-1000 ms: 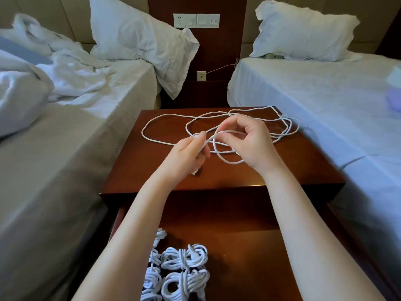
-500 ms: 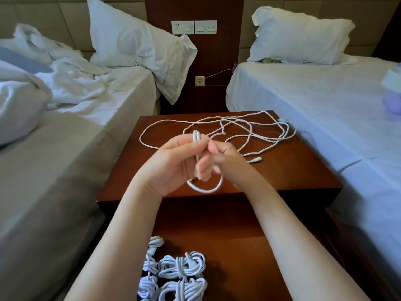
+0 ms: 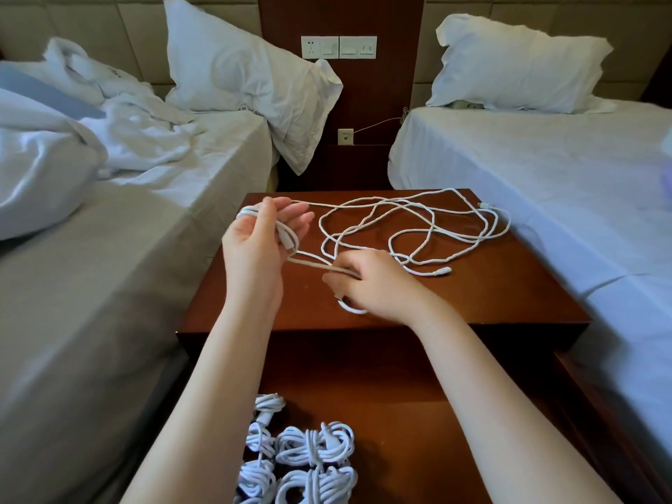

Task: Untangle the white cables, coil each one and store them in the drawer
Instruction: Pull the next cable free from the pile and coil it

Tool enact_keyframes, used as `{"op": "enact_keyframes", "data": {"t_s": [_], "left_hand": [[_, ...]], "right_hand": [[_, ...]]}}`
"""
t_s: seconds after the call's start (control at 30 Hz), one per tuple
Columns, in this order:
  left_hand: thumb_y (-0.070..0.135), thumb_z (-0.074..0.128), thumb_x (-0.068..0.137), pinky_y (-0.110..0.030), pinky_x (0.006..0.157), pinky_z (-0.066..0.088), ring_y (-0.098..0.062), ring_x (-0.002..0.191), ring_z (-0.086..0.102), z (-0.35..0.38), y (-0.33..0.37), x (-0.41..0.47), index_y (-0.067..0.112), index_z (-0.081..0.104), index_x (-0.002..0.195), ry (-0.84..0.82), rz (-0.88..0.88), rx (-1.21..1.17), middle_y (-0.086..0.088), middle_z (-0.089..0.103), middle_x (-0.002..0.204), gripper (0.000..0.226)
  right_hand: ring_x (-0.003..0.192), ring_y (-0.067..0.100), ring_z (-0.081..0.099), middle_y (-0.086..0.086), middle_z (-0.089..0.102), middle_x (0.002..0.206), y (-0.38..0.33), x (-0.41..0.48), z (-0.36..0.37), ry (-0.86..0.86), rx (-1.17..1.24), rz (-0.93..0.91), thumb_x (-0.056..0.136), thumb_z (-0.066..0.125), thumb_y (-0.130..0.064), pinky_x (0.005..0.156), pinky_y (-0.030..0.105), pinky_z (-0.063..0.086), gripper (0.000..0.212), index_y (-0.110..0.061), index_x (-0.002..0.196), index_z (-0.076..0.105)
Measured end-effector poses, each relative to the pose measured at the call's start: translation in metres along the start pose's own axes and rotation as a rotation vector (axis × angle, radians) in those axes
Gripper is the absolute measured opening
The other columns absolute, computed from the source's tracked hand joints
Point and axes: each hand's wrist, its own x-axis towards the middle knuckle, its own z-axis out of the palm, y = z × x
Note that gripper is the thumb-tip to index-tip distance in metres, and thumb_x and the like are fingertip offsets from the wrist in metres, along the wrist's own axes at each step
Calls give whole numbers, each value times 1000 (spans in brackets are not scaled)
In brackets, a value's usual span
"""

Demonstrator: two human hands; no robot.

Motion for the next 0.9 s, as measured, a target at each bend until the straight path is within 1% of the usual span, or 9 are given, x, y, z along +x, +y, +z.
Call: {"op": "enact_keyframes", "data": {"t_s": [0.13,0.23,0.3,0.4,0.47,0.53,0.67,0.8,0.9], "left_hand": [[12,49,99,-33,81,56,-25,85,72,-2,0,-1,8,65,88,99,195,99,-14,72,86,20],[17,50,97,-38,81,56,-19,79,72,-7,-10,2,17,66,80,91,354,470,-5,72,81,23],[19,49,97,-30,76,55,-9,72,69,-6,-18,-1,16,66,76,59,446,757,5,69,75,27],[17,47,99,-7,64,45,-4,66,58,0,-22,-6,5,62,78,-21,468,1005,2,64,75,29],[21,44,100,-14,59,46,-12,63,58,4,-23,-9,9,55,75,-97,406,1060,-5,62,74,30],[20,42,100,-28,54,46,-16,58,55,8,-22,-11,16,44,64,-170,315,997,-4,58,68,37],[24,41,101,-19,43,33,-7,45,40,18,-17,-20,10,47,64,-354,-27,640,6,41,48,41],[38,39,100,-21,40,23,-8,37,24,23,-13,-28,11,49,66,-699,-229,400,5,29,41,45],[31,42,95,-22,40,23,-11,39,22,21,-10,-29,11,49,65,-908,-327,328,3,28,42,37]], "right_hand": [[54,12,51,1,58,58,6,-7,-19,87,163,3,94,59,-32,63,31,44,28,-18,69,59],[55,4,46,-4,52,56,11,-12,-29,131,233,-19,93,60,-25,62,26,41,26,-20,68,61],[59,5,49,0,56,61,12,-12,-31,182,338,-42,92,60,-20,65,28,43,22,-19,71,65],[62,3,50,-8,57,61,16,-13,-35,285,519,-74,93,61,-14,67,26,46,17,-21,79,69],[60,2,51,-14,57,61,15,-15,-39,303,534,-133,92,62,-10,63,18,43,17,-21,83,70],[61,0,55,-17,62,63,13,-16,-42,316,513,-207,90,65,-6,59,11,42,15,-19,86,72],[73,-2,63,-21,66,73,12,-14,-44,461,351,-330,85,70,-6,68,10,46,14,-18,92,72],[86,13,68,-7,72,88,21,-13,-45,560,334,-336,86,71,-15,76,27,56,8,-18,93,73],[82,25,67,-3,72,88,26,-11,-43,530,317,-307,86,68,-28,74,37,55,9,-29,95,71]]}}
